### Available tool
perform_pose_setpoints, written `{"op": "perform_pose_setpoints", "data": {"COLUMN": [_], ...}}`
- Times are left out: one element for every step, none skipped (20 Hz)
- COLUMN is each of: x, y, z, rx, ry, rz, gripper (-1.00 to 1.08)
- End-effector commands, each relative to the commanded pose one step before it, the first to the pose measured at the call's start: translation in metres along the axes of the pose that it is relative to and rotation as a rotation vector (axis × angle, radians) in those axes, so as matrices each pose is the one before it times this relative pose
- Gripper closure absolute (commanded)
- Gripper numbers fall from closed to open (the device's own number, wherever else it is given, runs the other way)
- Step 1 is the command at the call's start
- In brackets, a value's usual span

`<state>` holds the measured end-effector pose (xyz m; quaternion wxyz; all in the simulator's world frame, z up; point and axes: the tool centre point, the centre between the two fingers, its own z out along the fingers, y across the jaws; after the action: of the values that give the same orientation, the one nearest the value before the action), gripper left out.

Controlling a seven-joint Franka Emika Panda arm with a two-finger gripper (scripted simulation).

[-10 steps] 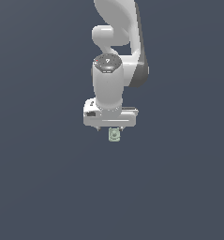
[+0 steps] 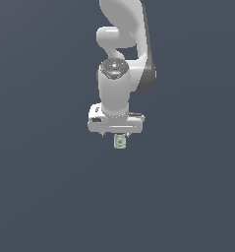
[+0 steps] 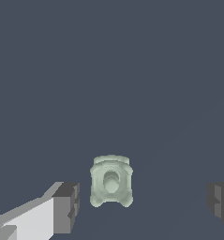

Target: Pick up the object and move it to a goal position.

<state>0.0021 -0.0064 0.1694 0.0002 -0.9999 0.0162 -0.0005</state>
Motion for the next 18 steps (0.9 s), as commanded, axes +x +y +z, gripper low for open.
{"op": "perform_pose_setpoints", "data": {"x": [-0.00084,0.00020,-0.00016,-0.00049,-0.00078,-0.00101,-0.00122,-0.00144,-0.00169,-0.00193,-0.00224,-0.00256,-0.00288,-0.00321,-0.00361,-0.00361,-0.00340,-0.00317], "y": [0.00017,-0.00003,-0.00017,-0.00027,-0.00041,-0.00054,-0.00065,-0.00077,-0.00088,-0.00111,-0.00109,-0.00120,-0.00130,-0.00140,-0.00157,-0.00143,-0.00129,-0.00115], "z": [0.00058,-0.00001,0.00031,0.00101,0.00148,0.00196,0.00244,0.00291,0.00336,0.00386,0.00421,0.00464,0.00505,0.00545,0.00565,0.00568,0.00516,0.00466], "rx": [-0.00204,0.00038,0.00039,0.00000,0.00000,0.00000,0.00000,0.00000,0.00000,0.00058,0.00000,0.00000,0.00000,0.00000,0.00056,0.00000,0.00000,0.00000], "ry": [-0.00264,0.00054,0.00053,0.00000,0.00000,0.00000,0.00000,0.00000,0.00000,-0.00013,0.00000,0.00000,0.00000,0.00000,0.00028,0.00000,0.00000,0.00000], "rz": [0.00121,-0.00020,-0.00021,0.00000,0.00000,0.00000,0.00000,0.00000,0.00000,-0.00035,0.00000,0.00000,0.00000,0.00000,-0.00028,0.00000,0.00000,0.00000], "gripper": [-0.92,-0.92,-0.92,-0.92,-0.92,-0.92,-0.92,-0.92,-0.92,-0.92,-0.92,-0.92,-0.92,-0.92,-0.92,-0.92,-0.92,-0.92]}}
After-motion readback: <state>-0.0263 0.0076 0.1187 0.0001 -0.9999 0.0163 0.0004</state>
